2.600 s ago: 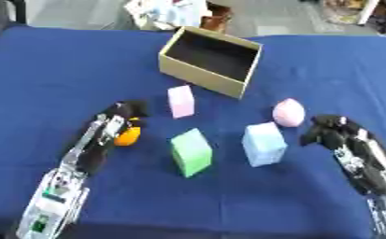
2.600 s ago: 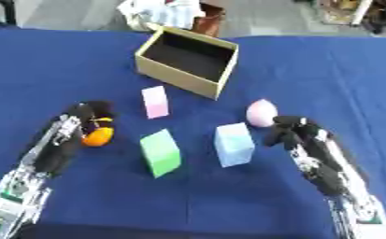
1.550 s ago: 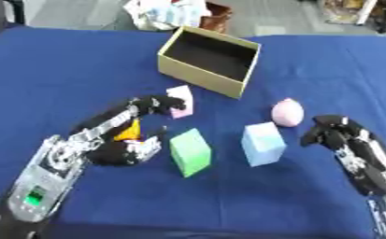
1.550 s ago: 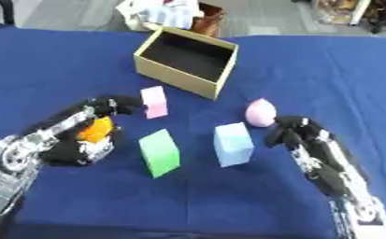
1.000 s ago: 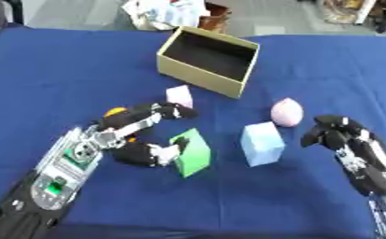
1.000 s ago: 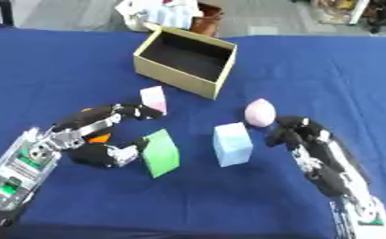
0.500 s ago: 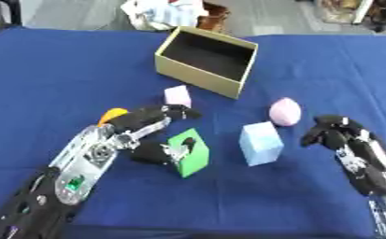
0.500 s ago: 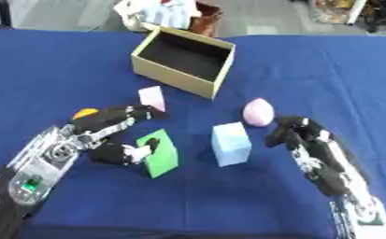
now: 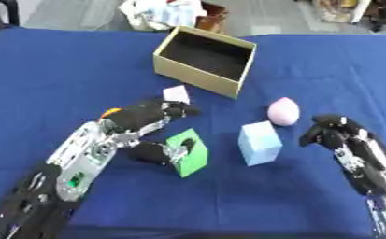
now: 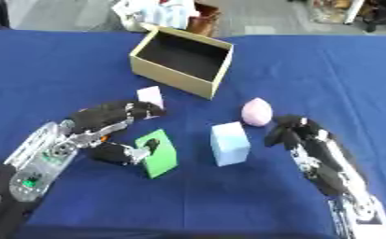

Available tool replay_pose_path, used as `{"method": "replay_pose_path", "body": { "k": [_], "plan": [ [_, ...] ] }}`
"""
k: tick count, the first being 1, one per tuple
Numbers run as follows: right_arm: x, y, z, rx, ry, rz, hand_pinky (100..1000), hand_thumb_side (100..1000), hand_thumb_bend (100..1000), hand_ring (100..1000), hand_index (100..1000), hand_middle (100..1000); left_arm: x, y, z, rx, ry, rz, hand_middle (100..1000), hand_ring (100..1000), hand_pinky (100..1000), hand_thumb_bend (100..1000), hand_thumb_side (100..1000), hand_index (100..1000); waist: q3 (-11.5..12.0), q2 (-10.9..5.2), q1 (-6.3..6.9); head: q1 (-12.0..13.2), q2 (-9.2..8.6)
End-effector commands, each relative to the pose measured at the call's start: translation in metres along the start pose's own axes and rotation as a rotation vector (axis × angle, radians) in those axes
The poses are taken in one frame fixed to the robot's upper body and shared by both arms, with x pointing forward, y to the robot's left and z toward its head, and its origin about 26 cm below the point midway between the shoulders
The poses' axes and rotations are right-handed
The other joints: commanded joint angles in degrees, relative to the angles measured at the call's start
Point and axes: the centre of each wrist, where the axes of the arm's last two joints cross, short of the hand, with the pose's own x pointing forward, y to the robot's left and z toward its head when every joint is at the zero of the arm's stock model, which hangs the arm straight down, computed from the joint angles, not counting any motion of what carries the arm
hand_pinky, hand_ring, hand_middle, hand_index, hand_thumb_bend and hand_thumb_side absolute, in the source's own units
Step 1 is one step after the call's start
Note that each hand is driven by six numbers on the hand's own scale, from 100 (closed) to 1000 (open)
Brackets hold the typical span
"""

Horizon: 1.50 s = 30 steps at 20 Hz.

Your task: Pick up objects on the table and place them in the box.

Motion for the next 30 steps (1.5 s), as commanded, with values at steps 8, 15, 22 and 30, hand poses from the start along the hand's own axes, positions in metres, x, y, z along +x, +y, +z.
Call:
{"method": "replay_pose_path", "body": {
  "k": [8,15,22,30],
  "plan": [
    [0.004,-0.004,0.001,0.002,0.007,0.029,612,470,100,615,762,562,-0.003,0.042,0.013,-0.161,-0.060,-0.297,830,803,813,467,998,959,-0.3,-1.80,1.41,-1.8,0.29],
    [0.003,-0.004,0.002,0.001,0.011,0.029,612,470,100,614,762,562,-0.004,0.037,0.004,-0.236,-0.054,-0.377,809,757,785,543,944,948,-0.4,-1.94,1.58,-2.5,0.29],
    [0.003,-0.004,0.003,-0.001,0.011,0.028,612,470,100,614,762,562,-0.008,0.022,-0.010,-0.240,-0.020,-0.415,789,733,765,565,860,938,-0.5,-1.96,1.55,-2.7,0.29],
    [0.003,-0.004,0.003,-0.002,0.011,0.027,612,470,100,614,761,562,-0.014,0.005,-0.017,-0.221,0.027,-0.380,755,698,746,460,826,926,-0.5,-1.90,1.47,-3.1,0.29]
  ]
}}
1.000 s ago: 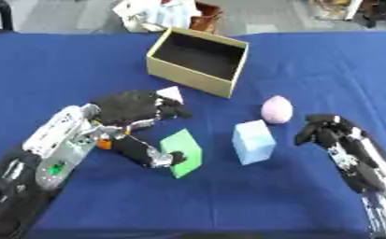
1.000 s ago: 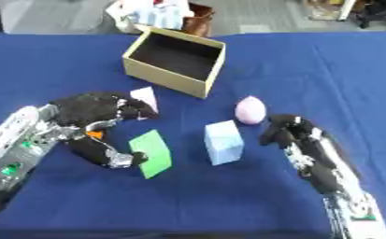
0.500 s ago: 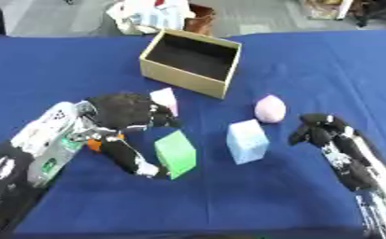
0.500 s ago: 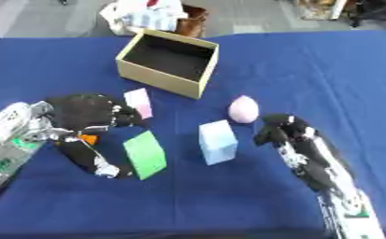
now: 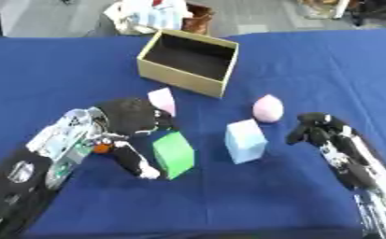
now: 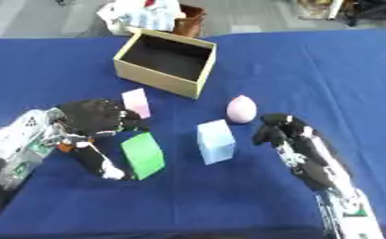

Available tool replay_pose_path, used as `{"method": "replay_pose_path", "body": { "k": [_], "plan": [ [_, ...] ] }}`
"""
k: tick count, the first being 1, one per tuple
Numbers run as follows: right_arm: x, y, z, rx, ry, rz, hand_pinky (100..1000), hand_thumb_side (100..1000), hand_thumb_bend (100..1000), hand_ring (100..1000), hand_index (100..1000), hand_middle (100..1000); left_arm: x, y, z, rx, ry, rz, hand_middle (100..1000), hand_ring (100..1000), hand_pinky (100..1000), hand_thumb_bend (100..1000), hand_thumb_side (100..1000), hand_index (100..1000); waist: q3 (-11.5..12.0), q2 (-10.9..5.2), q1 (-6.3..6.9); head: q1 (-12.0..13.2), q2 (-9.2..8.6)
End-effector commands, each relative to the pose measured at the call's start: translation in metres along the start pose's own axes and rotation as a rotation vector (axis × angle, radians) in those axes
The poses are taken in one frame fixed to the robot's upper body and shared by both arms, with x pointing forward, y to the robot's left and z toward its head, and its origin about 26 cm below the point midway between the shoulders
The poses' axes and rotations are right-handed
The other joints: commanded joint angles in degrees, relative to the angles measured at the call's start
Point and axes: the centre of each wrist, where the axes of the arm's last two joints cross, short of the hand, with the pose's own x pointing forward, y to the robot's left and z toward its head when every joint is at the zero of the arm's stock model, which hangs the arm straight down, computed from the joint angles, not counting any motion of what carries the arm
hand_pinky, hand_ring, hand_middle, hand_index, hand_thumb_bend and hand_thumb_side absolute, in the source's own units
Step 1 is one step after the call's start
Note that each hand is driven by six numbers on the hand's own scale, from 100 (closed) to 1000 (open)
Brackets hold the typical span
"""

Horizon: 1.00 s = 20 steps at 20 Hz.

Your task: Pick up objects on the table and place them in the box.

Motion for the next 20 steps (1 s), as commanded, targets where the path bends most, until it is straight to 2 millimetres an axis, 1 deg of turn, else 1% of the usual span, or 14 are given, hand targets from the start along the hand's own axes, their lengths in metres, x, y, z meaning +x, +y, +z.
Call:
{"method": "replay_pose_path", "body": {
  "k": [1,3,4,5,6,8,9,11,14,16,20],
  "plan": [
    [0.004,-0.005,-0.001,0.003,-0.005,0.023,612,470,100,614,761,562,-0.004,0.001,0.000,0.013,0.024,0.001,749,692,743,447,815,924,0.0,-1.50,0.77,-0.2,0.28],
    [0.004,-0.005,-0.001,0.004,-0.005,0.023,612,470,100,613,761,562,-0.002,-0.002,-0.002,0.015,0.024,0.018,727,669,733,407,769,910,0.0,-1.48,0.76,-0.2,0.28],
    [0.004,-0.005,-0.001,0.004,-0.005,0.023,612,470,100,613,761,561,-0.002,-0.003,-0.002,0.018,0.023,0.025,716,659,728,385,726,903,0.0,-1.47,0.75,-0.2,0.28],
    [0.004,-0.005,-0.001,0.003,-0.005,0.022,612,470,100,613,761,561,-0.001,-0.004,-0.002,0.021,0.021,0.033,703,648,724,361,669,894,0.0,-1.46,0.75,-0.2,0.28],
    [0.004,-0.005,-0.001,0.004,-0.004,0.022,613,470,100,613,761,561,-0.001,-0.004,-0.002,0.026,0.018,0.040,688,635,719,329,586,885,0.0,-1.45,0.75,-0.2,0.28],
    [0.004,-0.005,-0.001,0.004,-0.004,0.022,613,472,100,613,761,561,0.000,-0.004,-0.001,0.039,0.014,0.055,658,616,712,296,440,867,0.0,-1.43,0.75,-0.3,0.28],
    [0.004,-0.005,-0.001,0.004,-0.004,0.022,613,470,100,613,761,561,0.000,-0.004,0.000,0.047,0.015,0.064,648,610,710,284,384,863,0.0,-1.42,0.75,-0.3,0.28],
    [0.004,-0.005,-0.001,0.004,-0.005,0.022,613,470,100,613,761,561,-0.001,-0.003,0.002,0.070,0.022,0.087,626,594,706,197,344,854,0.0,-1.40,0.73,-0.4,0.28],
    [0.004,-0.005,-0.001,0.004,-0.005,0.024,613,470,100,613,761,561,-0.006,0.007,0.011,0.130,0.032,0.129,612,585,708,125,307,852,0.1,-1.39,0.70,-0.5,0.28],
    [0.004,-0.005,-0.001,0.003,-0.004,0.025,613,470,100,613,761,561,-0.013,0.022,0.022,0.193,0.051,0.146,609,583,710,103,292,852,0.2,-1.42,0.71,-0.5,0.28],
    [0.004,-0.005,0.000,0.005,-0.002,0.025,613,470,100,612,761,561,-0.033,0.050,0.041,0.287,0.119,0.183,603,578,711,100,274,852,0.3,-1.49,0.71,-0.7,0.28]
  ]
}}
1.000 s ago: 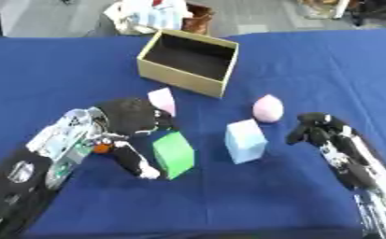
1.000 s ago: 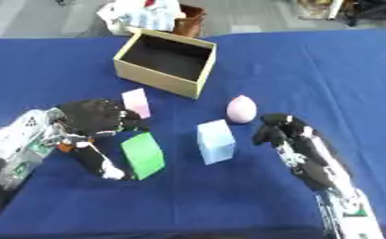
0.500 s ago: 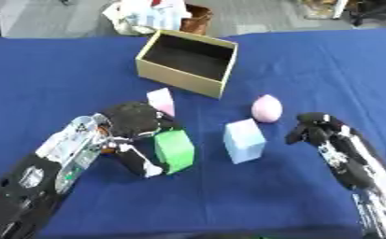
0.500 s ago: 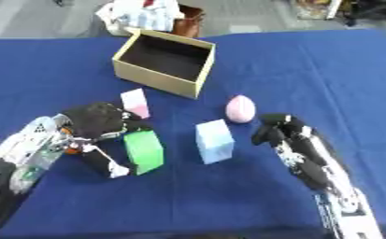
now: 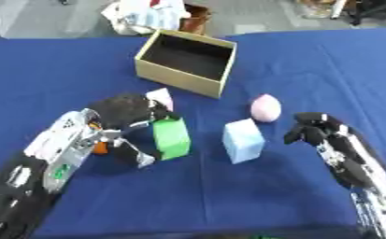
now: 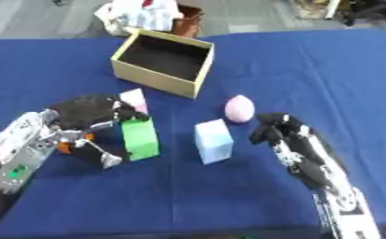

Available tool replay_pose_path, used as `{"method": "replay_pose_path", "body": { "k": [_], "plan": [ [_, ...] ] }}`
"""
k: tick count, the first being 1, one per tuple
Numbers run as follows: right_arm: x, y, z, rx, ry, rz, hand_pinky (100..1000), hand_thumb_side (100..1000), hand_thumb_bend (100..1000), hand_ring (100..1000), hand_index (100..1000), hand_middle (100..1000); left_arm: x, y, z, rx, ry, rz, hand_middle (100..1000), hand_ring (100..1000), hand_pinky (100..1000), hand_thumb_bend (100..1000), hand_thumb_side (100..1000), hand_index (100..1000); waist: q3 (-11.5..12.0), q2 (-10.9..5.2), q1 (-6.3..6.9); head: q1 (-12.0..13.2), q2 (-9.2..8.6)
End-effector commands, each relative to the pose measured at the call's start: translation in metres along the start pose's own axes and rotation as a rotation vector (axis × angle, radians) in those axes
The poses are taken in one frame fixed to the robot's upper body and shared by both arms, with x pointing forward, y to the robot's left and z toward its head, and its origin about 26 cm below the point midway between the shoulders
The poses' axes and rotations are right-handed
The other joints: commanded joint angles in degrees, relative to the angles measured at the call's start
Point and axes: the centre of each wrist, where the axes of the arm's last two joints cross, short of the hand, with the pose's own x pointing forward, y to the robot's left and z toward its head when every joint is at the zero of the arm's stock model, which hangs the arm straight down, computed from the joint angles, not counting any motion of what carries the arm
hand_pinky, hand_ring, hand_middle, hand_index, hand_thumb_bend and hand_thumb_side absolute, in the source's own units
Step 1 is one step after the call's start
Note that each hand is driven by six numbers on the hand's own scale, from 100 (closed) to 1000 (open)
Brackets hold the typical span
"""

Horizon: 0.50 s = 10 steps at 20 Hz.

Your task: Pick up objects on the table and place them in the box.

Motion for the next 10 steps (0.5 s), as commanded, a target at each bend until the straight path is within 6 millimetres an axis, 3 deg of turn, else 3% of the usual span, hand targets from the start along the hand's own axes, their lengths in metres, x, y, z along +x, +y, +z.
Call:
{"method": "replay_pose_path", "body": {
  "k": [1,6,10],
  "plan": [
    [0.004,-0.005,0.000,0.006,-0.002,0.023,613,470,100,612,760,560,-0.019,0.034,0.011,0.087,0.074,0.005,604,580,711,100,270,854,0.1,-1.51,0.70,-0.2,0.28],
    [0.003,-0.004,-0.001,0.012,-0.003,0.021,613,470,100,612,760,560,-0.056,0.054,0.000,0.153,0.238,0.044,610,586,714,100,259,864,-0.4,-1.41,0.37,0.0,0.26],
    [0.002,-0.003,-0.003,0.024,-0.009,0.015,613,470,100,612,760,560,-0.083,0.054,-0.025,0.204,0.384,0.079,607,586,718,100,248,870,-1.1,-1.19,-0.07,0.5,-0.10]
  ]
}}
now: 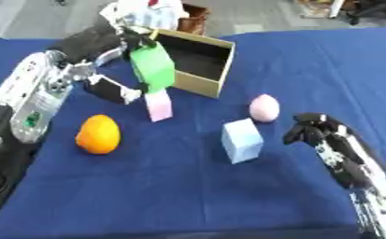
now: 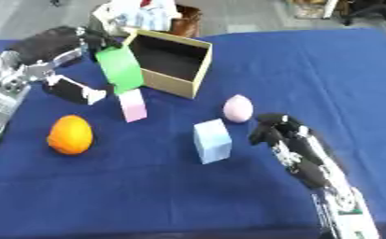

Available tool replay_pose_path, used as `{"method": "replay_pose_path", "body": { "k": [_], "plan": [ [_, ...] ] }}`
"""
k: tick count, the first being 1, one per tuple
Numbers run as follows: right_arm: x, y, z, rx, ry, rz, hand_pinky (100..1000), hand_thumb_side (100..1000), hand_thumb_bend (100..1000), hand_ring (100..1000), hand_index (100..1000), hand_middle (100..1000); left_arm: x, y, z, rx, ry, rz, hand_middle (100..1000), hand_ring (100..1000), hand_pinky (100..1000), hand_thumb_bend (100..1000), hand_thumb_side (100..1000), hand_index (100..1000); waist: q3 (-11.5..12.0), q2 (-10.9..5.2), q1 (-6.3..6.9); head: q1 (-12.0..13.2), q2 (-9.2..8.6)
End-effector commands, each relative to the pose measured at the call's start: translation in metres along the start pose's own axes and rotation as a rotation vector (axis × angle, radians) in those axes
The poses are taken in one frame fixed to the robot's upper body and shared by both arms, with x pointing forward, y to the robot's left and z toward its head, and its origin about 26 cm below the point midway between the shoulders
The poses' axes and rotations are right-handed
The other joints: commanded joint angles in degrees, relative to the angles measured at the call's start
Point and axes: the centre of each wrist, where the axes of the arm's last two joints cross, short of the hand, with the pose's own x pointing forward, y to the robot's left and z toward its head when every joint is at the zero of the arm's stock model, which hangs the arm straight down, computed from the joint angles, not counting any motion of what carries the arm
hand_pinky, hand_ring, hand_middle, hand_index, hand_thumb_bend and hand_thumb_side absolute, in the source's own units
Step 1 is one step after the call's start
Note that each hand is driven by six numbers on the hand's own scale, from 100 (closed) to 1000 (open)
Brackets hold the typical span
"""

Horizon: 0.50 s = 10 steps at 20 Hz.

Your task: Pick up objects on the table and place them in the box.

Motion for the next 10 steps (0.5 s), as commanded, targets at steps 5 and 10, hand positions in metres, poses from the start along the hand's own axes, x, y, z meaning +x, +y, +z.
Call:
{"method": "replay_pose_path", "body": {
  "k": [5,10],
  "plan": [
    [0.003,-0.001,-0.004,0.029,-0.016,0.008,613,470,100,611,760,559,-0.028,-0.019,-0.042,0.087,0.270,0.034,609,595,726,100,243,877,-1.3,-0.97,-0.60,1.4,-0.60],
    [0.002,0.001,-0.006,0.039,-0.020,-0.001,613,470,100,611,760,559,-0.037,-0.043,-0.059,0.120,0.401,0.072,601,591,728,100,247,877,-2.4,-0.74,-0.91,2.2,-1.13]
  ]
}}
